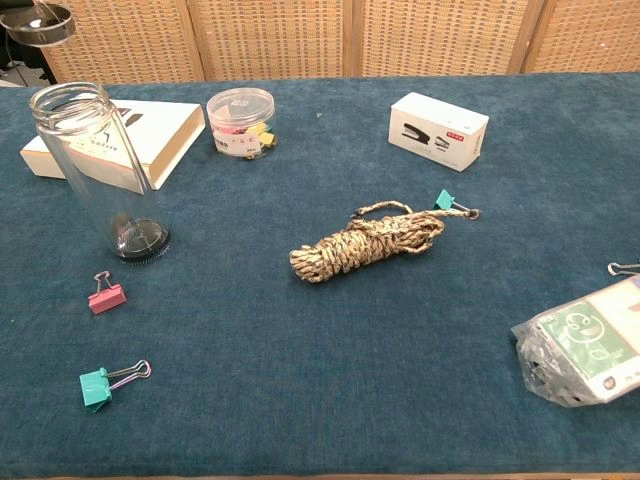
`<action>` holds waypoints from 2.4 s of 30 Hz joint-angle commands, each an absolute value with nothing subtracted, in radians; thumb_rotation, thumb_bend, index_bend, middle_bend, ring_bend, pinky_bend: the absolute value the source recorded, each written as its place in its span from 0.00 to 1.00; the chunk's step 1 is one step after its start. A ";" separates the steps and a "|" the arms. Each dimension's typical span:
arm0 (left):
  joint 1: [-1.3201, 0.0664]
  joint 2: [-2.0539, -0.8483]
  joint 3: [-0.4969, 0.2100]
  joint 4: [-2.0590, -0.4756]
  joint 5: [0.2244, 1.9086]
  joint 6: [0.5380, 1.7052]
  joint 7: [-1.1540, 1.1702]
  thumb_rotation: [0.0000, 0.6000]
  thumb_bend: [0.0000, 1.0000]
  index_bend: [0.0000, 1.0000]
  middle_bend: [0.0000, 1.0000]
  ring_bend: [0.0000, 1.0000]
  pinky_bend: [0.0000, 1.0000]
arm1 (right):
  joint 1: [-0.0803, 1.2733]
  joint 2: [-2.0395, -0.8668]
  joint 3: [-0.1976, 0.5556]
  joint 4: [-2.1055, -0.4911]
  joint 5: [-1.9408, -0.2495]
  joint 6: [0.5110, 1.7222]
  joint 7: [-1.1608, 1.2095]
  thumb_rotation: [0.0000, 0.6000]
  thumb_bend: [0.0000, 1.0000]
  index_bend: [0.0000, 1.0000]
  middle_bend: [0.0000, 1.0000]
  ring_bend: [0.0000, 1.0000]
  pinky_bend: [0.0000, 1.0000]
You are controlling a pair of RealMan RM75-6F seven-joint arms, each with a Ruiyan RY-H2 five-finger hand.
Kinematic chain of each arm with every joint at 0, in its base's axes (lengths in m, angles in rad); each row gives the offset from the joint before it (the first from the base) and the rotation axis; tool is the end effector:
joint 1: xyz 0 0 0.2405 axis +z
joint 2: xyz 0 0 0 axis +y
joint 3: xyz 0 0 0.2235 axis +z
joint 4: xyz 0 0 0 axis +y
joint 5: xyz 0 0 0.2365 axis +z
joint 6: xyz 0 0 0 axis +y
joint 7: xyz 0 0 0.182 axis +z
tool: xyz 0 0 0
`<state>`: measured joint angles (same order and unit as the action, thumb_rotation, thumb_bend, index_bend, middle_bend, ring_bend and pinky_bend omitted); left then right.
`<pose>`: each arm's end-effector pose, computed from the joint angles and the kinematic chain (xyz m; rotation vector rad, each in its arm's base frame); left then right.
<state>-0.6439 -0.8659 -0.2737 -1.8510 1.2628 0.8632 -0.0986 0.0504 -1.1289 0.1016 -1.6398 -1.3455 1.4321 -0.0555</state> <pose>-0.1250 0.3716 0.1164 -1.7933 -1.0050 -1.0409 -0.3161 -0.2177 0.1244 1.2425 -0.9835 0.7972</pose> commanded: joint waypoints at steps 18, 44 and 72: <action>-0.659 -0.950 -0.221 -1.819 1.295 0.880 -0.108 1.00 0.53 0.62 0.00 0.00 0.00 | 0.042 -1.115 0.105 -1.645 -1.344 1.442 -0.038 1.00 0.00 0.00 0.00 0.00 0.00; -0.669 -0.972 -0.188 -1.781 1.318 0.877 -0.144 1.00 0.53 0.62 0.00 0.00 0.00 | 0.042 -1.115 0.105 -1.644 -1.344 1.442 -0.036 1.00 0.00 0.00 0.00 0.00 0.00; -0.677 -0.956 -0.159 -1.768 1.337 0.854 -0.160 1.00 0.50 0.12 0.00 0.00 0.00 | 0.039 -1.112 0.106 -1.644 -1.346 1.447 -0.034 1.00 0.00 0.00 0.00 0.00 0.00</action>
<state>-0.6768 -0.9570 -0.1602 -1.7694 1.3357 0.8551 -0.1587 0.0386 -1.1118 0.1060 -1.6442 -1.3461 1.4465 -0.0341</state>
